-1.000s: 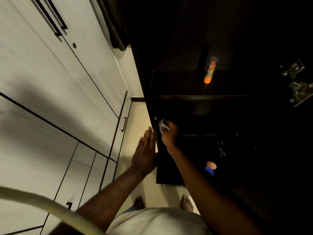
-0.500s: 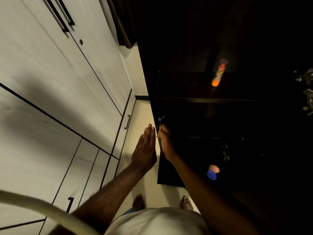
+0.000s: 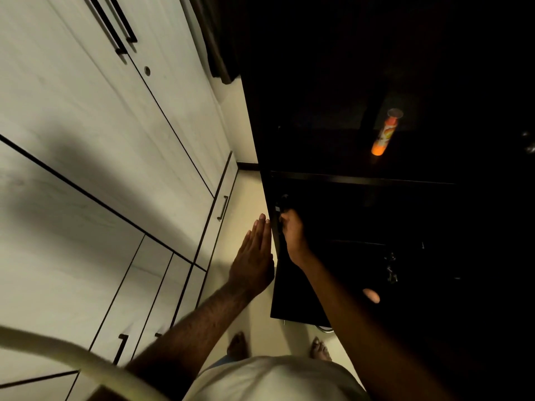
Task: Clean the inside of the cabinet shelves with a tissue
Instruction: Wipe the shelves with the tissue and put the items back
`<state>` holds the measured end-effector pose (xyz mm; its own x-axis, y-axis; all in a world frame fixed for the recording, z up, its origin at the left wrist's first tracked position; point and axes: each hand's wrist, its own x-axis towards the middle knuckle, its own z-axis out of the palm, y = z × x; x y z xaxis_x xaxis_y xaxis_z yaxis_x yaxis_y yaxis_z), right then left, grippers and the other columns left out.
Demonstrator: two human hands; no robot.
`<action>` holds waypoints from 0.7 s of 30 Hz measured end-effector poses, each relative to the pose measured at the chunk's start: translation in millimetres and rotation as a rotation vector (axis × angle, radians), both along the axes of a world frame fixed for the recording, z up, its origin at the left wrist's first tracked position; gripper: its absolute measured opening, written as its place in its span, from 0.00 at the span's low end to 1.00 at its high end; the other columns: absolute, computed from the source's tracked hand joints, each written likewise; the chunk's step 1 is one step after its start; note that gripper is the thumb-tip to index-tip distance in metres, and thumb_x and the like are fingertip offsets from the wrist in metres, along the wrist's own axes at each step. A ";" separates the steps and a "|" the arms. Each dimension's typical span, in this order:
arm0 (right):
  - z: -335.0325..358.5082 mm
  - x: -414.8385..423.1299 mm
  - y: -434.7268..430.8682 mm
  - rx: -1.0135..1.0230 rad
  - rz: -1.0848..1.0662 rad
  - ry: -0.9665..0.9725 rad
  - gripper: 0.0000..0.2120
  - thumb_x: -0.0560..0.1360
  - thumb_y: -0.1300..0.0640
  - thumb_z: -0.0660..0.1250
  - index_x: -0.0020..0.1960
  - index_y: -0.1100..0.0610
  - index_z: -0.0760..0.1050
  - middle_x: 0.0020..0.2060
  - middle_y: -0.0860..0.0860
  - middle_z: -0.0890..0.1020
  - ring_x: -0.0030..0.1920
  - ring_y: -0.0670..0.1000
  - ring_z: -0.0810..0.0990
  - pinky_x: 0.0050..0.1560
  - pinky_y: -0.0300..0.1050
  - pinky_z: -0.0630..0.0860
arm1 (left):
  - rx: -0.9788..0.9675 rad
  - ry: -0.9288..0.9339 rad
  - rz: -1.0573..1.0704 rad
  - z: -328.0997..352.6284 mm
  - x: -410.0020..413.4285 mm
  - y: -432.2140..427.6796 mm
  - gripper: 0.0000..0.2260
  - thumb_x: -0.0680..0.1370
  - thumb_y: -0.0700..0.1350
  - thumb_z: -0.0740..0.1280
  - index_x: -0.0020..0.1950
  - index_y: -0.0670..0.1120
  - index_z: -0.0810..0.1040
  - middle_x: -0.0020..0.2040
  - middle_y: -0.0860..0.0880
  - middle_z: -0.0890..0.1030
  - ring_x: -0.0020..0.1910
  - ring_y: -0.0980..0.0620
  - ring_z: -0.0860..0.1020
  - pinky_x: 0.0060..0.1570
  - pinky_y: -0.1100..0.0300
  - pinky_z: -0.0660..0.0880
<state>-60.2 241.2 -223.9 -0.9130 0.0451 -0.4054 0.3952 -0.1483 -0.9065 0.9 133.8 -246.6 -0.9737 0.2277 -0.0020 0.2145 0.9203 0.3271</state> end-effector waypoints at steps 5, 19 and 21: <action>-6.9 -4.9 3.7 -0.051 0.013 0.009 0.33 0.72 0.34 0.59 0.63 0.60 0.76 0.58 0.59 0.80 0.61 0.57 0.78 0.68 0.57 0.72 | -0.020 0.024 0.005 4.6 0.1 1.1 0.41 0.76 0.37 0.66 0.81 0.40 0.42 0.81 0.42 0.41 0.80 0.46 0.42 0.78 0.48 0.55; 22.6 18.7 1.3 -0.050 0.080 0.111 0.29 0.73 0.36 0.58 0.63 0.55 0.76 0.60 0.53 0.81 0.63 0.50 0.78 0.70 0.54 0.70 | -0.141 0.226 -0.049 16.6 4.0 9.2 0.34 0.80 0.56 0.49 0.81 0.41 0.42 0.81 0.39 0.42 0.80 0.40 0.46 0.77 0.44 0.54; 21.6 33.9 -2.0 -0.091 0.123 0.159 0.31 0.77 0.38 0.54 0.73 0.54 0.68 0.70 0.50 0.74 0.71 0.46 0.71 0.72 0.46 0.65 | -0.139 0.247 -0.051 19.0 3.1 8.3 0.34 0.81 0.57 0.49 0.81 0.42 0.42 0.81 0.39 0.45 0.80 0.39 0.48 0.76 0.44 0.52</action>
